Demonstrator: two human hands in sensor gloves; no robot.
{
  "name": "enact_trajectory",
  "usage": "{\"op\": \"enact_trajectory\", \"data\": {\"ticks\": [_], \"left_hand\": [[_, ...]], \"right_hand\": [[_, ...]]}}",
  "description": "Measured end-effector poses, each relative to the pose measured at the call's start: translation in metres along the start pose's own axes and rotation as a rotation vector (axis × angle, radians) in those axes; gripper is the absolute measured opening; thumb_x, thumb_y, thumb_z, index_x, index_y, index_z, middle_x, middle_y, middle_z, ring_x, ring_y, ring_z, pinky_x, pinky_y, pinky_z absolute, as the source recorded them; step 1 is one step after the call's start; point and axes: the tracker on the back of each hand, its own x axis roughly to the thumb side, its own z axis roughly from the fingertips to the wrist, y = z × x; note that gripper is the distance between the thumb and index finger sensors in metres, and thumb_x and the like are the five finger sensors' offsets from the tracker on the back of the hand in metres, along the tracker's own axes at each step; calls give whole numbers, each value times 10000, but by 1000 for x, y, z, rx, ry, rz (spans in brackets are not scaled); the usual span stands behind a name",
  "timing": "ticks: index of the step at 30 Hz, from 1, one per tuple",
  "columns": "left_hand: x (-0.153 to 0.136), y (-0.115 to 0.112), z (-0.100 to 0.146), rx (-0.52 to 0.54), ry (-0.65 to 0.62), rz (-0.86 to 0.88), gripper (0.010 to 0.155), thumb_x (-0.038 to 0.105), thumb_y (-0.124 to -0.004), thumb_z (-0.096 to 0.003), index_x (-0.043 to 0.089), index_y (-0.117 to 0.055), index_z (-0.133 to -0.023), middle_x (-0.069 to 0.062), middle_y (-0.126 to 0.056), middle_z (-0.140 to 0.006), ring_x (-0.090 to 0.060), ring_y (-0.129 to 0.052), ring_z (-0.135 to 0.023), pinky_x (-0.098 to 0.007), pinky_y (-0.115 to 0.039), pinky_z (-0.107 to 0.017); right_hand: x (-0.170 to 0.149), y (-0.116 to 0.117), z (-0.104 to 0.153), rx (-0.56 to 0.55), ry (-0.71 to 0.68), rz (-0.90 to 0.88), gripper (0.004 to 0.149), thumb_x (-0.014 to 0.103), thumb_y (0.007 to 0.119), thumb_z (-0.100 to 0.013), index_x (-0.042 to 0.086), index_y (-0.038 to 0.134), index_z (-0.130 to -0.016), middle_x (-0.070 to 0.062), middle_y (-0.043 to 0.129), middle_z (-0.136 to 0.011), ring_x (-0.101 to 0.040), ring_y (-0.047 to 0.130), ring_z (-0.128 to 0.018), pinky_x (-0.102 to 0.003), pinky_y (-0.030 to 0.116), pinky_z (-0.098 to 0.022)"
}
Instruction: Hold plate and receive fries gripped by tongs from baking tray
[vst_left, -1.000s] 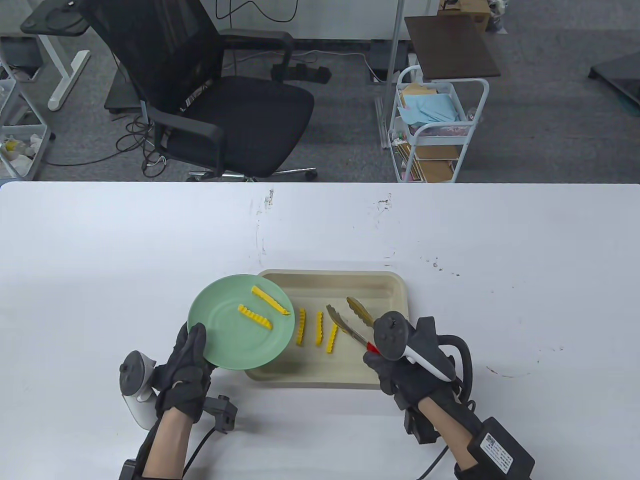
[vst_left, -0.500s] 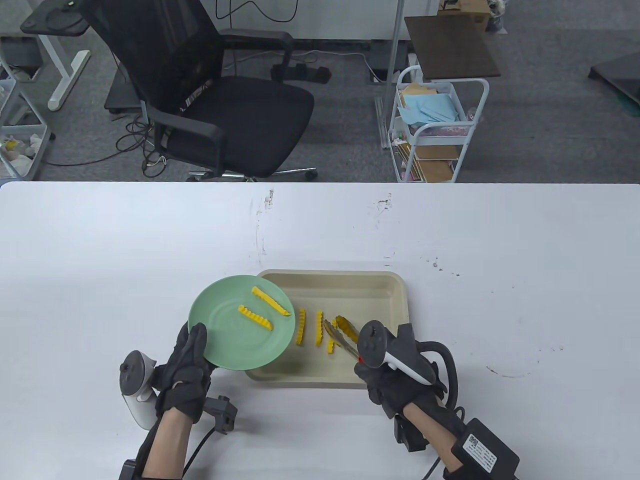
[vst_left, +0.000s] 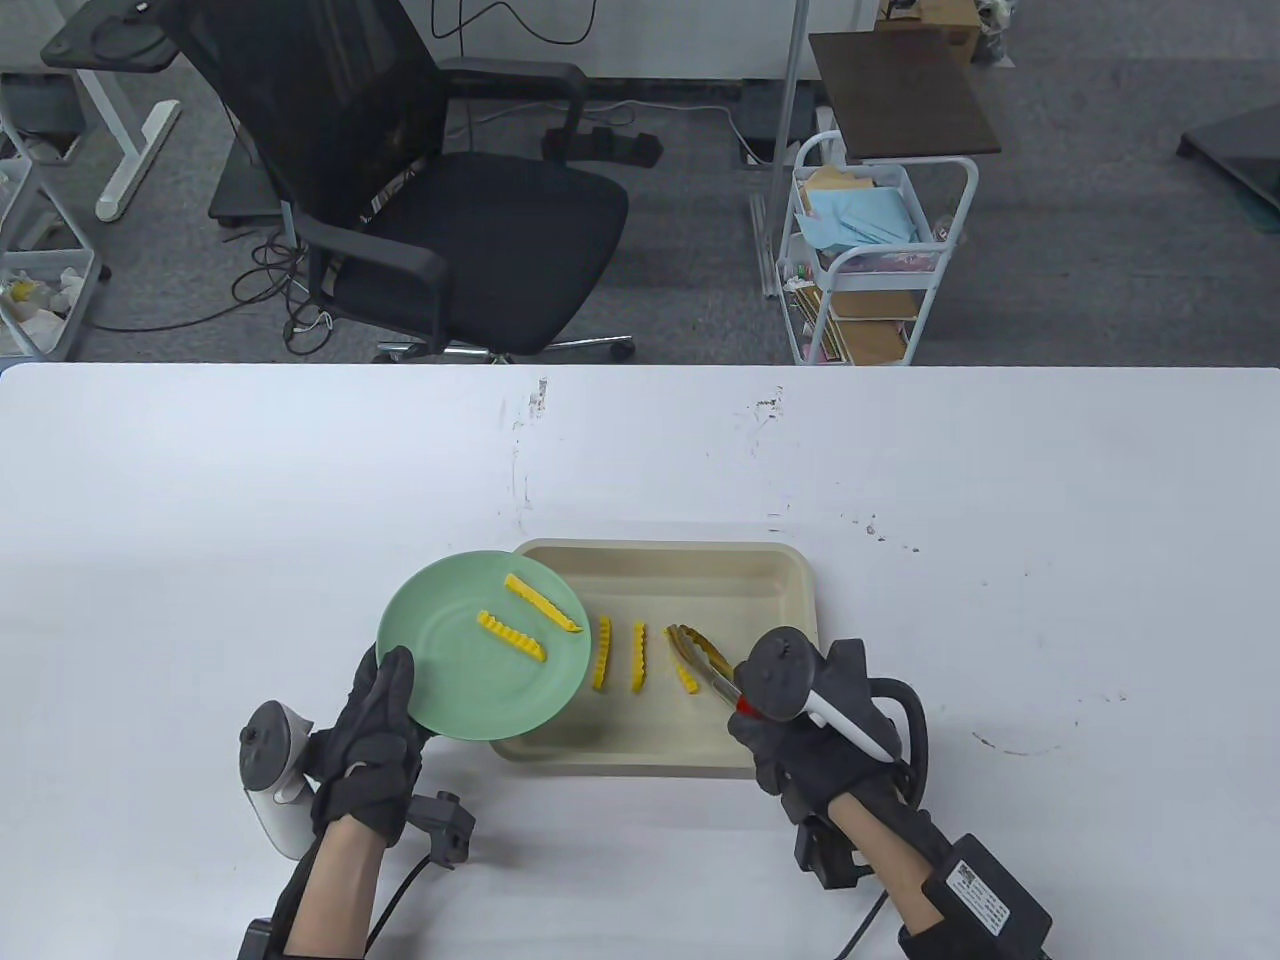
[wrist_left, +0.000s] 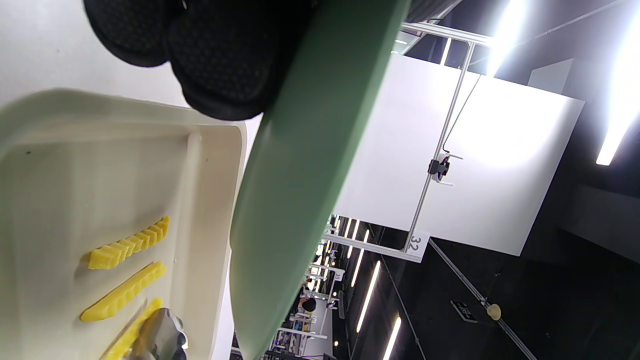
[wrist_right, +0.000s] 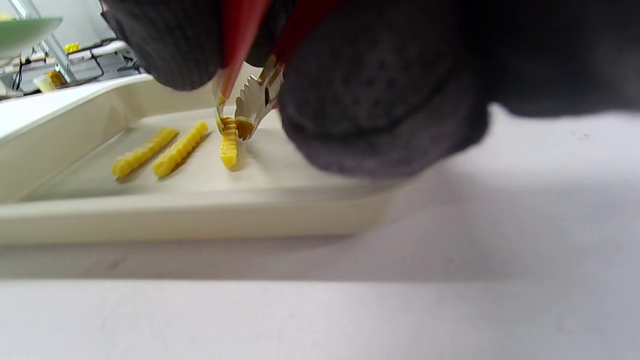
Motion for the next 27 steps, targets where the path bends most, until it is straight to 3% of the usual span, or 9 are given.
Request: {"op": "enact_trajectory", "data": {"ticks": [6, 13, 21, 27], "left_hand": [[0, 0, 0, 1, 1, 0, 647, 396, -470, -655, 5, -201, -1094, -143, -639, -937, -286, -868, -597, -603, -643, -580], [0, 0, 0, 0, 2, -1, 646, 396, -470, -655, 6, -202, -1095, -143, -640, -937, -286, -868, -596, -603, -643, -580], [-1, -2, 0, -9, 7, 0, 638, 392, -471, -654, 12, -215, -1098, -133, -654, -936, -283, -874, -590, -601, -647, -578], [-1, -2, -1, -7, 5, -2, 633, 392, -473, -654, 19, -225, -1100, -124, -663, -935, -278, -876, -586, -597, -648, -579]], "right_hand": [[2, -29, 16, -140, -57, -72, 565, 469, 747, -462, 267, 623, -975, -219, 943, -618, -212, 1046, -136, -427, 913, -71], [46, -58, 46, -239, -245, -95, 570, 474, 749, -462, 267, 622, -977, -218, 945, -618, -221, 1045, -129, -424, 913, -70], [110, -37, 54, -177, -414, 21, 569, 478, 750, -459, 270, 626, -974, -214, 946, -621, -220, 1045, -130, -424, 913, -73], [135, -20, 54, -192, -453, 105, 570, 480, 750, -458, 276, 622, -974, -212, 945, -625, -222, 1045, -134, -426, 912, -76]]}}
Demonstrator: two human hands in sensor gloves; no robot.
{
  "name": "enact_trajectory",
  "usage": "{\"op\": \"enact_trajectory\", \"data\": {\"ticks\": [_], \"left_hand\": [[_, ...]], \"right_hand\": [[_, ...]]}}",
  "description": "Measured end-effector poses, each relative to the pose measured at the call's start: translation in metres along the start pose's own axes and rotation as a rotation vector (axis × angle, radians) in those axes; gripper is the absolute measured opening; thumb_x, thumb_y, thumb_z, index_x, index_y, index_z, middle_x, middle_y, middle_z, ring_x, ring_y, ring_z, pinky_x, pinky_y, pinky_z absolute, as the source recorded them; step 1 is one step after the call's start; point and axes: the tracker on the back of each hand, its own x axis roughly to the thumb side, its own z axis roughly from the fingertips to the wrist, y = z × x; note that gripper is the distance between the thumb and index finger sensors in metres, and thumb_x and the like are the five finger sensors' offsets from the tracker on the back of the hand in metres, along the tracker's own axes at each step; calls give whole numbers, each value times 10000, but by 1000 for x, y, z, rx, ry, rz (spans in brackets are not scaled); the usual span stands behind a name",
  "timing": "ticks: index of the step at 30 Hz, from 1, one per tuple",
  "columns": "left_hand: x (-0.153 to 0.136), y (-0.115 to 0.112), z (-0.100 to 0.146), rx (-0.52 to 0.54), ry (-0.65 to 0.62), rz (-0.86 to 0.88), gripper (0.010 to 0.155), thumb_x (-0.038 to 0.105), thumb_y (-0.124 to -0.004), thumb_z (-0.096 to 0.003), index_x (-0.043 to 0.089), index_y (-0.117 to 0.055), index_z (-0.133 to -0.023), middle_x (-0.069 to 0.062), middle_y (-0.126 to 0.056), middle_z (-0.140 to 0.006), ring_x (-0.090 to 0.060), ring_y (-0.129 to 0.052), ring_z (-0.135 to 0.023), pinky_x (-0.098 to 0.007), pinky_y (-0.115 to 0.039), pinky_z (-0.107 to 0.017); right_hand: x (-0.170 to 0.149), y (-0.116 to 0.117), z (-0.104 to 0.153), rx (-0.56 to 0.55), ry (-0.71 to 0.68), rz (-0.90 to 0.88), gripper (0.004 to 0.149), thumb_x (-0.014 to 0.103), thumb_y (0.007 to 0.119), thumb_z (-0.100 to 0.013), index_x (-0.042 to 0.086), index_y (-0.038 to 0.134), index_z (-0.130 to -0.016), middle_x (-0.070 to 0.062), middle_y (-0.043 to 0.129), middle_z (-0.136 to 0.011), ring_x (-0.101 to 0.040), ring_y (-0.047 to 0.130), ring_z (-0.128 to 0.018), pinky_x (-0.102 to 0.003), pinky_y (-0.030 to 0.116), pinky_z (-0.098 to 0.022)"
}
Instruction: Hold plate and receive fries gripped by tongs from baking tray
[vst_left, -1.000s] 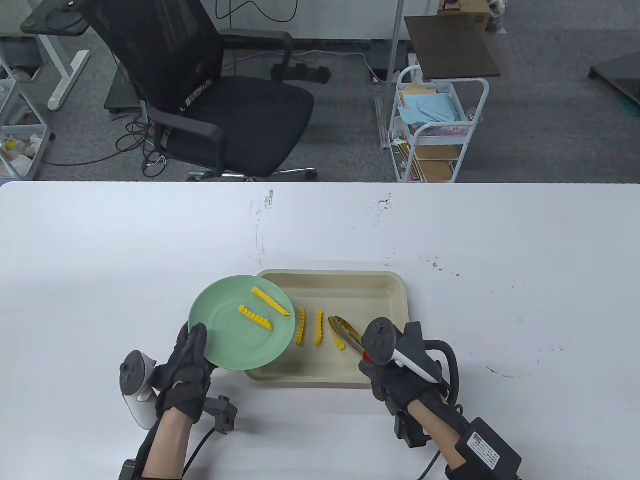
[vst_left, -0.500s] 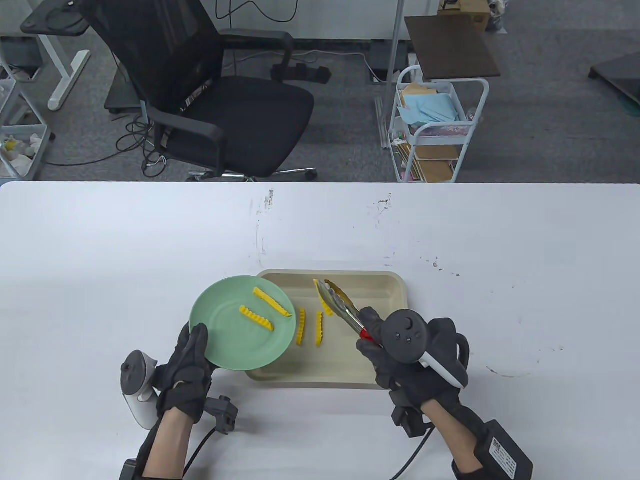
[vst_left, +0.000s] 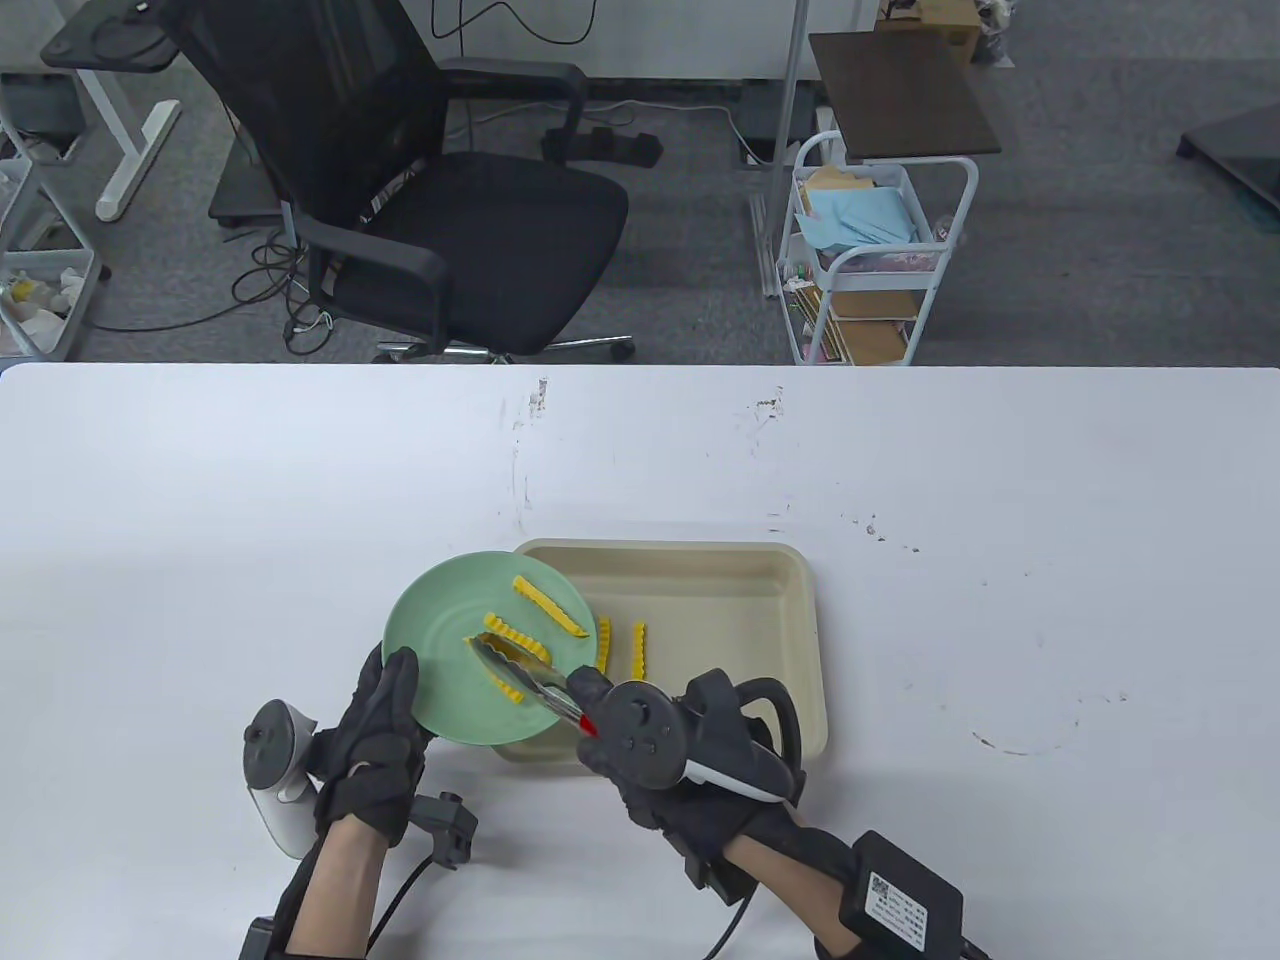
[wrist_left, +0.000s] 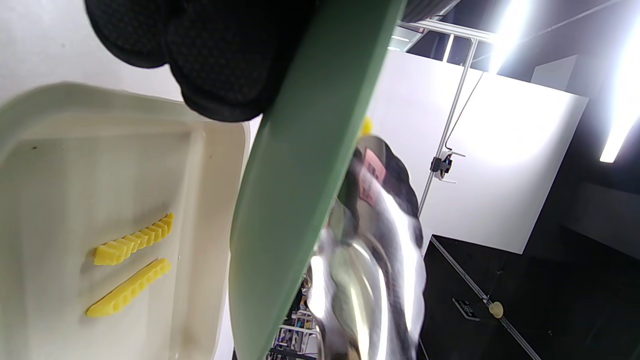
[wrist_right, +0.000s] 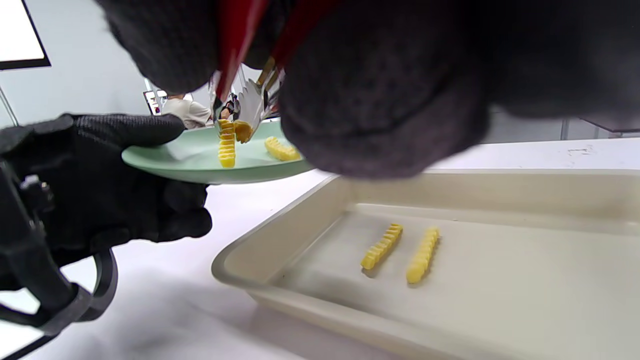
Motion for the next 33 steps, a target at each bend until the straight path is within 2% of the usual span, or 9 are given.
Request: {"op": "enact_trajectory", "data": {"ticks": [9, 17, 23, 27, 30, 33], "left_hand": [[0, 0, 0, -4, 2, -2, 633, 392, -473, -654, 19, -224, -1100, -124, -665, -932, -276, -877, -584, -597, -647, -579], [0, 0, 0, -2, 4, 1, 633, 391, -472, -654, 18, -222, -1100, -127, -661, -934, -280, -876, -585, -598, -646, -580], [0, 0, 0, 7, 2, -14, 636, 392, -472, -654, 16, -217, -1099, -131, -655, -935, -284, -873, -588, -600, -644, -581], [0, 1, 0, 11, -3, -18, 638, 391, -472, -654, 10, -213, -1097, -137, -653, -934, -286, -871, -588, -602, -643, -579], [1, 2, 0, 19, -13, -12, 639, 392, -471, -654, 10, -212, -1096, -137, -651, -935, -285, -872, -587, -601, -644, -579], [2, 2, 0, 23, -17, -8, 640, 392, -470, -654, 9, -209, -1096, -137, -649, -935, -285, -871, -589, -601, -644, -580]], "right_hand": [[11, 4, -6, -4, -16, 51, 580, 487, 754, -454, 278, 620, -977, -203, 944, -634, -220, 1045, -142, -425, 912, -84], [-2, -3, 0, -27, -5, -14, 614, 514, 760, -441, 266, 615, -983, -203, 938, -649, -218, 1044, -158, -426, 909, -93], [-44, -27, 14, -130, 135, -126, 668, 534, 748, -438, 229, 579, -1007, -214, 913, -681, -230, 1034, -186, -437, 897, -111], [-77, -28, 19, -142, 273, -119, 690, 534, 728, -447, 206, 540, -1024, -225, 887, -707, -235, 1021, -207, -443, 883, -125], [-103, -13, 17, -48, 392, -78, 718, 553, 708, -450, 198, 499, -1038, -230, 862, -730, -230, 1009, -225, -443, 872, -138], [-115, 6, 14, 32, 424, -56, 733, 568, 703, -449, 197, 485, -1042, -227, 854, -736, -219, 1006, -225, -436, 870, -138]]}}
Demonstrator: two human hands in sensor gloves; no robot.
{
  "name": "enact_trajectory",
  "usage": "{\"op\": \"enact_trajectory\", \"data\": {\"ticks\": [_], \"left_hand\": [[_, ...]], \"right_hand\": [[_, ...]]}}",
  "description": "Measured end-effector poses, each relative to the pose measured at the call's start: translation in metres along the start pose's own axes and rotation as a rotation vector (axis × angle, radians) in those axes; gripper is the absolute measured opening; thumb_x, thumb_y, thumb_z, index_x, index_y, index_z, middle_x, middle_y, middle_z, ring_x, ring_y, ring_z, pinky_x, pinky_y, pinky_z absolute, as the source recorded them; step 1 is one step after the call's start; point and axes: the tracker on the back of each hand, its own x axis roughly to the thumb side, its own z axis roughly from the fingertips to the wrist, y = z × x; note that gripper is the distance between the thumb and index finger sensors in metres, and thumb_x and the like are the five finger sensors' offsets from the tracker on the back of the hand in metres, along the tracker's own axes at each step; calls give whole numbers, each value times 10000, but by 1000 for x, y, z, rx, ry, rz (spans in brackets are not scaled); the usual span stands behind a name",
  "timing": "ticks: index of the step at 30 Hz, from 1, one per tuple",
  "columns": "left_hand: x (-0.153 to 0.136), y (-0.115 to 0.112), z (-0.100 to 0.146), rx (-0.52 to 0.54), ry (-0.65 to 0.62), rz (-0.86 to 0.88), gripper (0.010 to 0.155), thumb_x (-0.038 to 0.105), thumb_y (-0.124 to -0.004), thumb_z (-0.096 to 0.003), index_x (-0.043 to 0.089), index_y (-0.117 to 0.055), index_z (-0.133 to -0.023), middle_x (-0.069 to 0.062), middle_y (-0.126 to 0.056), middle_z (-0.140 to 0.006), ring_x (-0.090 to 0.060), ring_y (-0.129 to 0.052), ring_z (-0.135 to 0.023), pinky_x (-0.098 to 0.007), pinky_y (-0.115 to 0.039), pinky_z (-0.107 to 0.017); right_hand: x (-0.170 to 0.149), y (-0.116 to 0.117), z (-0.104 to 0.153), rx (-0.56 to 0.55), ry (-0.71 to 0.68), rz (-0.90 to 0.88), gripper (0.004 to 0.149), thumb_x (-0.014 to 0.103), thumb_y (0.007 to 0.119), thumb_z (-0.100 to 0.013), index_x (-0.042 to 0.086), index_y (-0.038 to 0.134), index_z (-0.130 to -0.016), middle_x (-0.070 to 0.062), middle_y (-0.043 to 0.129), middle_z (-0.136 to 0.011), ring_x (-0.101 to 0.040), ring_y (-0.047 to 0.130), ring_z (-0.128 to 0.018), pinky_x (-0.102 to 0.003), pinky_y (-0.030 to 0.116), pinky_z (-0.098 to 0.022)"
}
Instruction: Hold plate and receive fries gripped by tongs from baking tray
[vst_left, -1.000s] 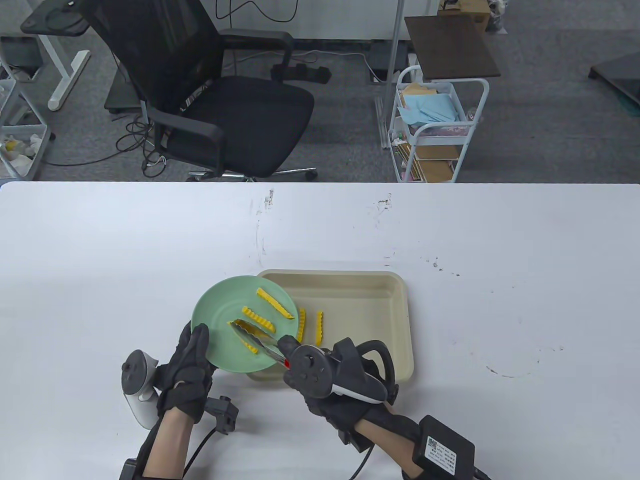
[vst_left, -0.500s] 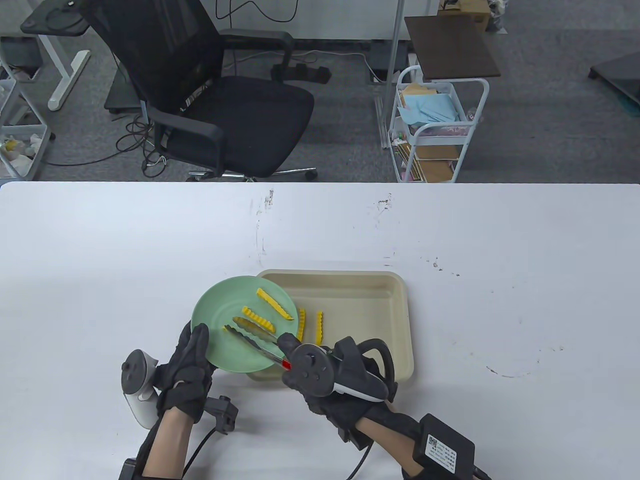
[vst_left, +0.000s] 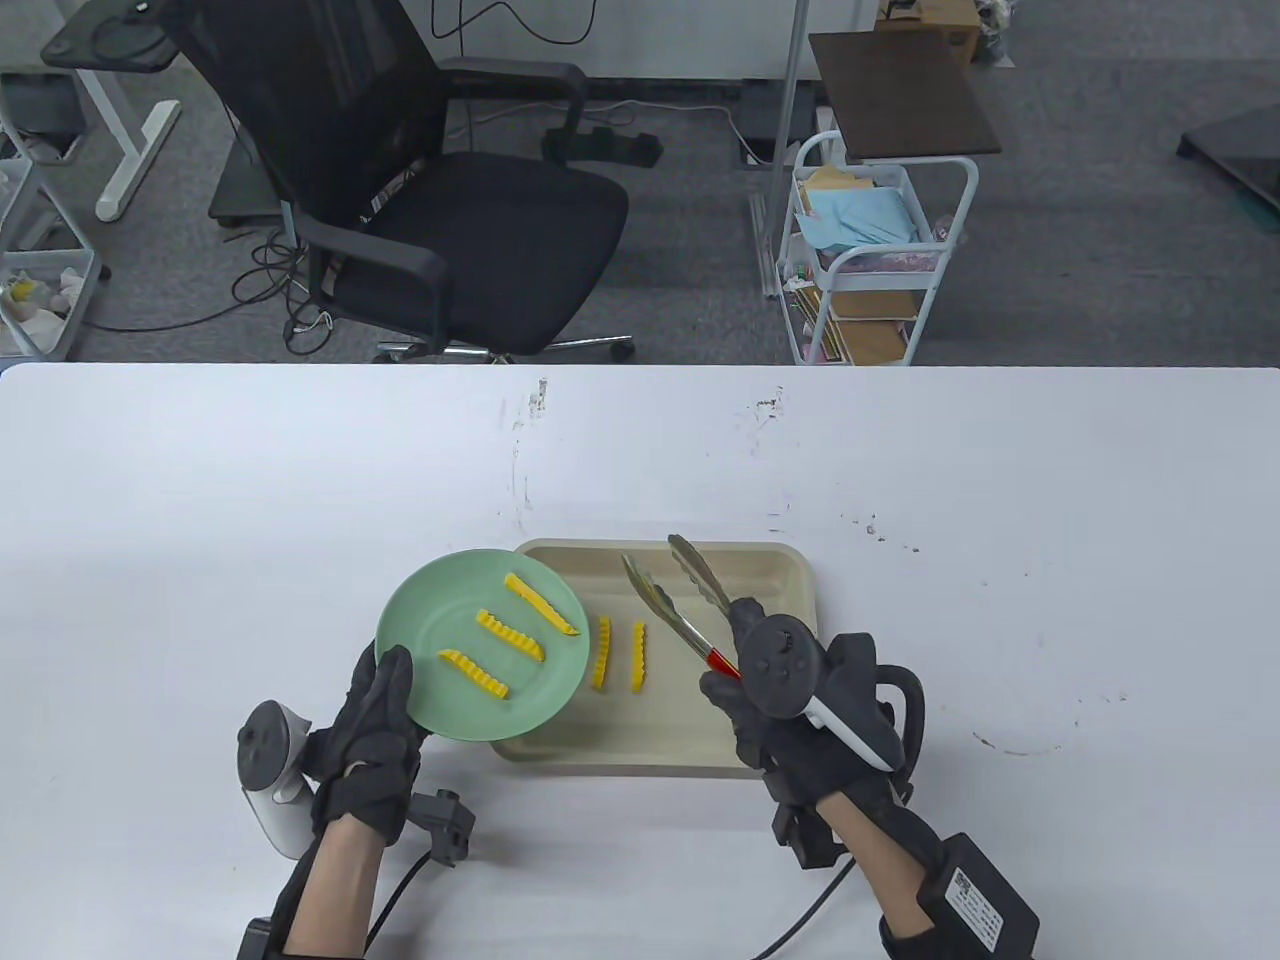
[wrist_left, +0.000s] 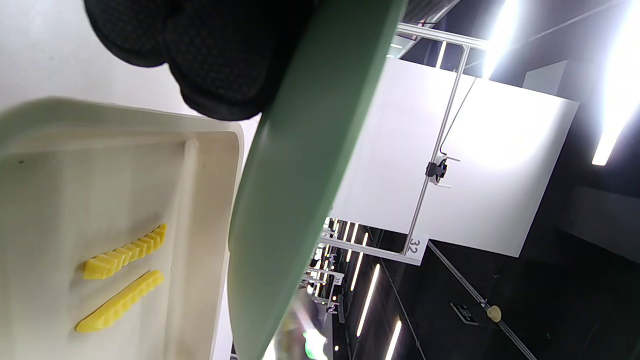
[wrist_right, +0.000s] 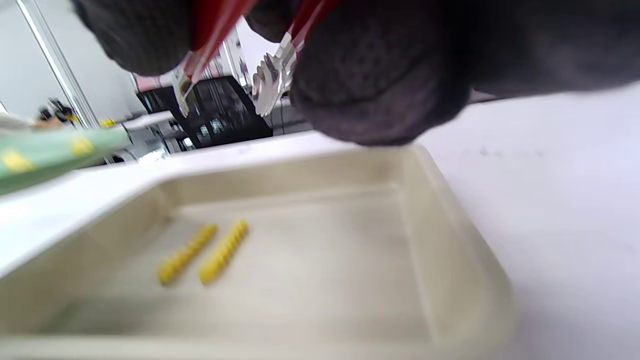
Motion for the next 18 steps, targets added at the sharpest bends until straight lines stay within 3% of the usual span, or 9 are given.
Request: {"op": "enact_trajectory", "data": {"ticks": [9, 18], "left_hand": [[0, 0, 1, -4, 8, -1, 641, 393, -470, -654, 9, -206, -1095, -138, -647, -936, -285, -870, -590, -602, -643, -580], [0, 1, 1, -4, 8, -2, 643, 394, -471, -655, 9, -204, -1095, -139, -645, -936, -286, -870, -591, -602, -642, -581]], "right_hand": [[12, 47, -9, 139, -17, 150, 744, 587, 699, -445, 220, 460, -1047, -202, 849, -733, -190, 995, -210, -420, 867, -133], [20, 55, -12, 128, -19, 177, 665, 516, 709, -466, 254, 482, -1033, -181, 874, -702, -195, 996, -172, -433, 868, -118]]}}
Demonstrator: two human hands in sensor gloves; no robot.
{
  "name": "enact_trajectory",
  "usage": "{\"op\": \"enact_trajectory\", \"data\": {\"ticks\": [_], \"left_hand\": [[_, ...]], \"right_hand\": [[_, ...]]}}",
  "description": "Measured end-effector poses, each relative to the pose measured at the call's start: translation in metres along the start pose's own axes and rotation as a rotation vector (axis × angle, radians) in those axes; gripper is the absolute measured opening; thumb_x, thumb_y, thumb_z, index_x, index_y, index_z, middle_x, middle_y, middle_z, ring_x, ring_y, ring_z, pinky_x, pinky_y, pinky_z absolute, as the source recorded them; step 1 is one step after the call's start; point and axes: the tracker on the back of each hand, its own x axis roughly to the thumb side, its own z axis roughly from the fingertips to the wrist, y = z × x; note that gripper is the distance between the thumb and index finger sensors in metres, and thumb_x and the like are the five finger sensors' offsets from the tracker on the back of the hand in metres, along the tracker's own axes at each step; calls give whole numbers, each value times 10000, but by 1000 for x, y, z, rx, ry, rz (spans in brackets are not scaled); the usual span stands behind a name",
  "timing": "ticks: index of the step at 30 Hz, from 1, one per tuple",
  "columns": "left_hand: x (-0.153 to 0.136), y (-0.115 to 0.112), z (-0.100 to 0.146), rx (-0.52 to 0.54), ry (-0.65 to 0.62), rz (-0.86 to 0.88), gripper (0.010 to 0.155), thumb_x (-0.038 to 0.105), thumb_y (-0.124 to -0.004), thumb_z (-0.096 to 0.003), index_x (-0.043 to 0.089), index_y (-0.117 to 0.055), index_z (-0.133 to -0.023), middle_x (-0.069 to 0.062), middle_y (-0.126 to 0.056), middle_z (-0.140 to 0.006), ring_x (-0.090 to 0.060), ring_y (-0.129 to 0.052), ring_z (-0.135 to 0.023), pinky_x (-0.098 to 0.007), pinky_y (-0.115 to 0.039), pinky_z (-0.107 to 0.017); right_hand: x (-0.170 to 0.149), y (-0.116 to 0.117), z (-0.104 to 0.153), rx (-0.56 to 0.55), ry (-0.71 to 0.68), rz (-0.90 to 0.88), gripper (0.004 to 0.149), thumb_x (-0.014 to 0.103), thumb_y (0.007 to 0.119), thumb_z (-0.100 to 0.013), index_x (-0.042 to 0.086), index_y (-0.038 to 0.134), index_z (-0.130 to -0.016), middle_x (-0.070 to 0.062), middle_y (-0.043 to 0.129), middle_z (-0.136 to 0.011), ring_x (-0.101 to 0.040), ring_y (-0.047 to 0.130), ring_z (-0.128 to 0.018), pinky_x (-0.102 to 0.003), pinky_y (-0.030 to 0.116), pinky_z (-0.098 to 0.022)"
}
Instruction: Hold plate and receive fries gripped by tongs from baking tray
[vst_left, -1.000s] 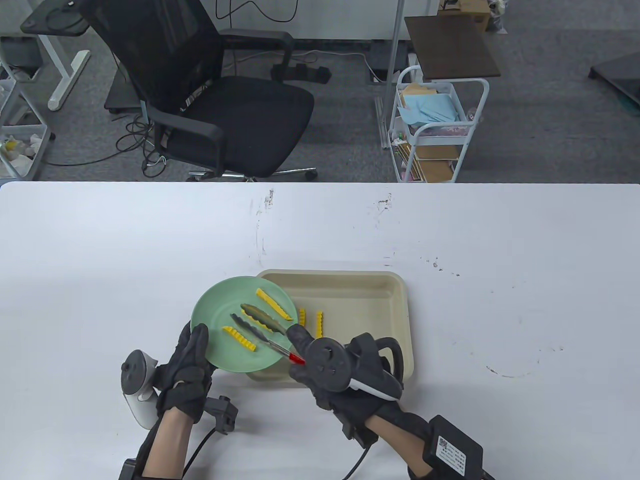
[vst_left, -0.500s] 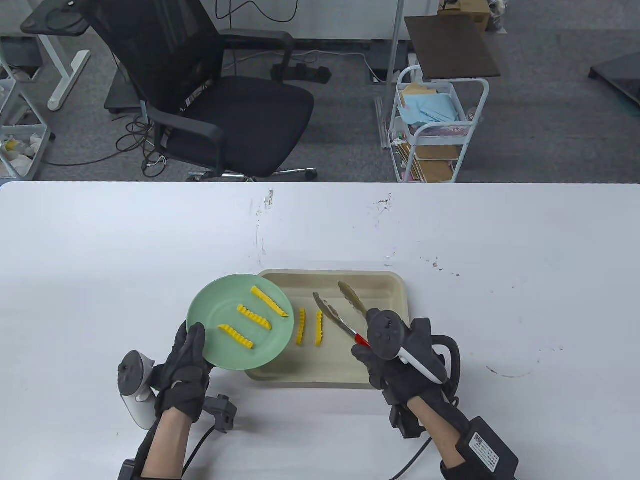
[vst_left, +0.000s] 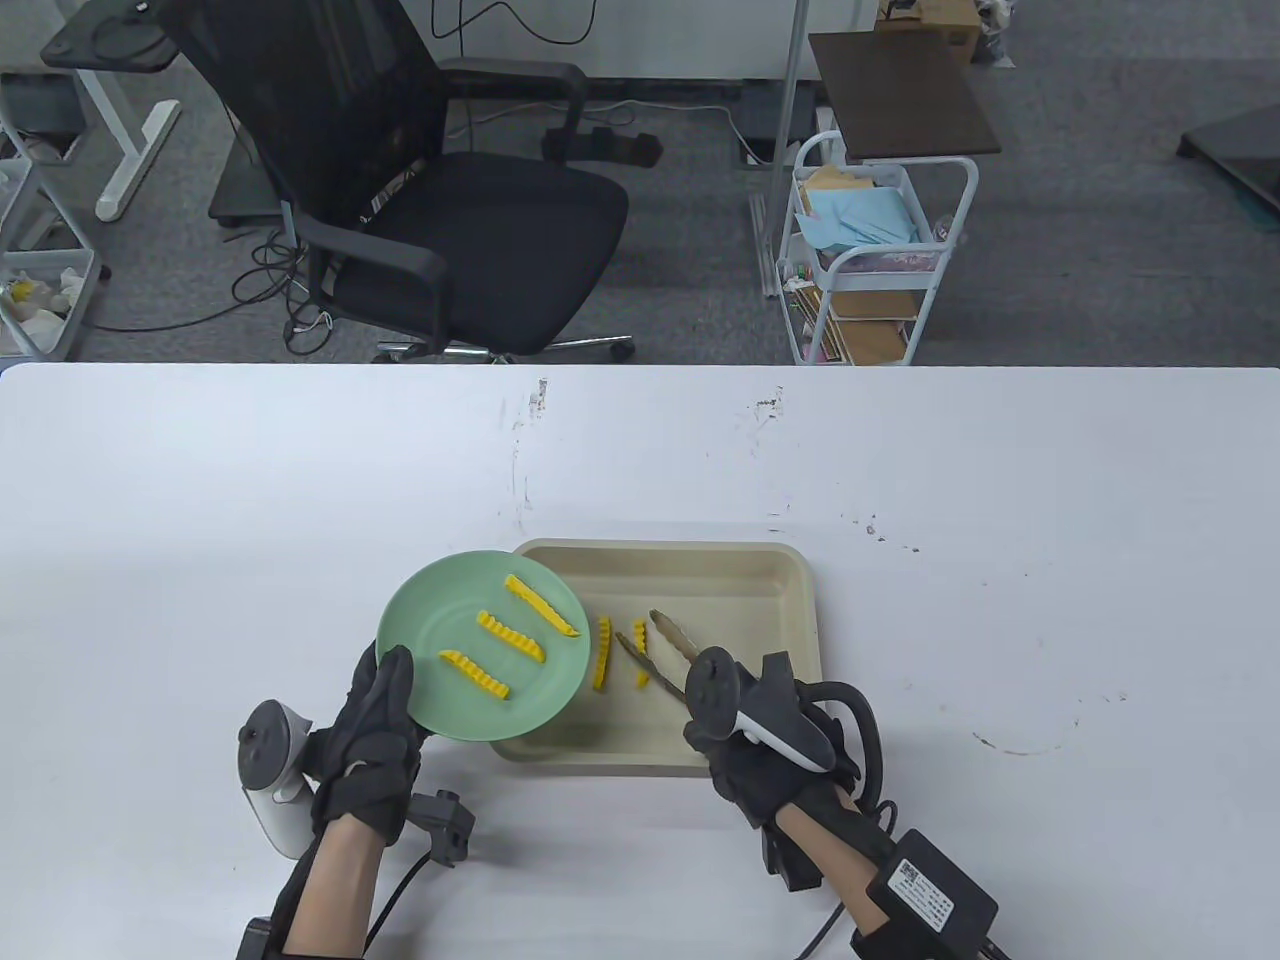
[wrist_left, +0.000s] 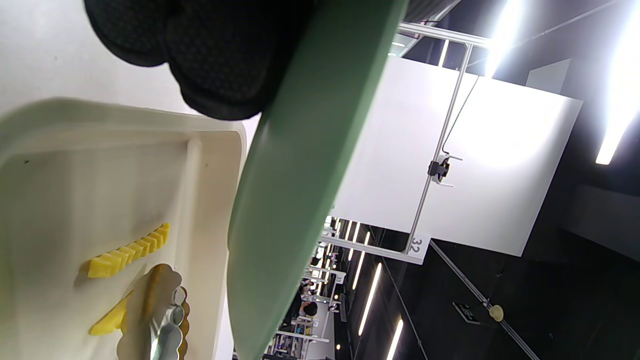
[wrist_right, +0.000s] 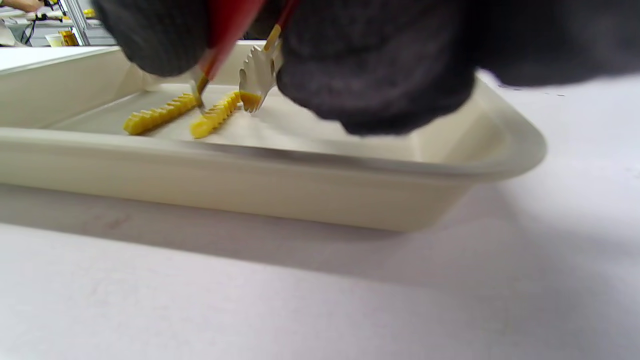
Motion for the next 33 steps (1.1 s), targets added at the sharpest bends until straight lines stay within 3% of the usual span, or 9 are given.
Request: {"op": "enact_trajectory", "data": {"ticks": [8, 15, 21, 26, 33], "left_hand": [[1, 0, 0, 0, 0, 5, 643, 393, -471, -655, 7, -205, -1095, -140, -645, -936, -286, -869, -592, -603, -641, -581], [1, 0, 0, -4, 2, 2, 643, 394, -472, -654, 9, -205, -1094, -139, -644, -937, -287, -869, -593, -602, -641, -581], [1, 0, 0, -5, 3, -6, 643, 394, -470, -652, 9, -205, -1094, -138, -645, -937, -286, -871, -592, -602, -643, -581], [0, -1, 0, -1, -7, 7, 668, 435, -431, -639, 4, -197, -1093, -140, -642, -938, -280, -871, -592, -599, -646, -580], [0, -3, 0, -10, -15, 40, 669, 446, -392, -631, 5, -202, -1096, -138, -646, -934, -271, -873, -584, -597, -648, -578]], "right_hand": [[-17, -5, -2, -37, 6, -55, 591, 469, 725, -467, 283, 553, -1001, -178, 915, -672, -191, 1018, -144, -436, 886, -95], [-30, -51, 20, -222, -17, -150, 593, 472, 736, -462, 278, 567, -997, -180, 922, -664, -194, 1021, -136, -435, 887, -87], [9, -83, 54, -308, -213, -177, 591, 478, 736, -463, 281, 572, -996, -175, 925, -663, -200, 1022, -131, -430, 891, -87], [54, -80, 68, -245, -368, -144, 592, 483, 738, -461, 285, 577, -995, -171, 927, -666, -201, 1024, -135, -429, 892, -89], [92, -70, 68, -197, -450, -67, 590, 494, 740, -458, 289, 589, -990, -161, 936, -664, -191, 1031, -138, -420, 899, -89]]}}
